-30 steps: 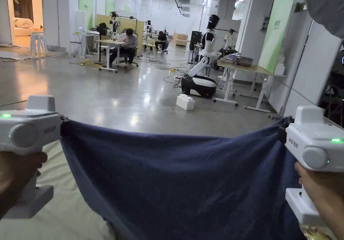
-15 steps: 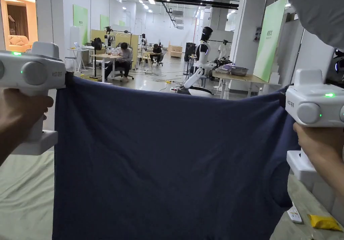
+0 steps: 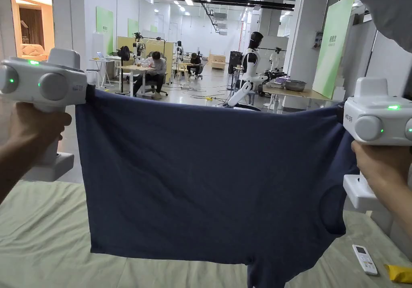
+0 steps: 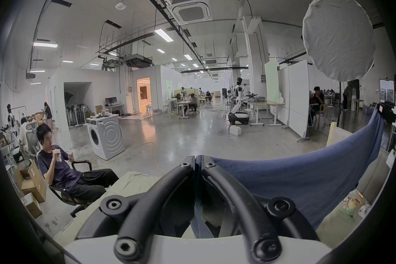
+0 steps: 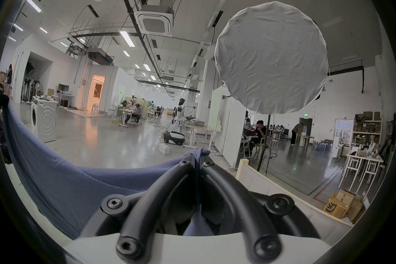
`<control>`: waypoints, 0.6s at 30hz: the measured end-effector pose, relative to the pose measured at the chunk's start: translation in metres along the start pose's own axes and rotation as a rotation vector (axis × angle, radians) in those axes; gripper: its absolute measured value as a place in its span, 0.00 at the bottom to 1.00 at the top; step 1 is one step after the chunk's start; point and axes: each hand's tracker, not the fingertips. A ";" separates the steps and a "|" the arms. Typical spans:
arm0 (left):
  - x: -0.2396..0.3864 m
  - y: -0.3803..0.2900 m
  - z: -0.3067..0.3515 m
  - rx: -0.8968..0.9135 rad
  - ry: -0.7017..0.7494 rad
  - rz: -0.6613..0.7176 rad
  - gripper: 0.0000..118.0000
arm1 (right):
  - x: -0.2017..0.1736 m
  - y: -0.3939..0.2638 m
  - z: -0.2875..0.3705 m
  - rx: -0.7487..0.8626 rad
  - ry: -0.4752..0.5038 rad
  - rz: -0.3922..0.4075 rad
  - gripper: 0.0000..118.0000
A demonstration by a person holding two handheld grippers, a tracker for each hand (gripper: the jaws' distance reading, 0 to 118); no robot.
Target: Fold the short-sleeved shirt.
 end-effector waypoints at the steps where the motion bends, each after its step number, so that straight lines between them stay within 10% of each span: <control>1: 0.001 -0.008 0.001 -0.018 0.001 -0.008 0.04 | -0.003 -0.006 0.002 -0.014 0.001 0.019 0.03; 18: -0.005 -0.154 0.080 -0.145 -0.055 0.051 0.04 | -0.001 -0.125 0.107 -0.088 0.076 0.116 0.03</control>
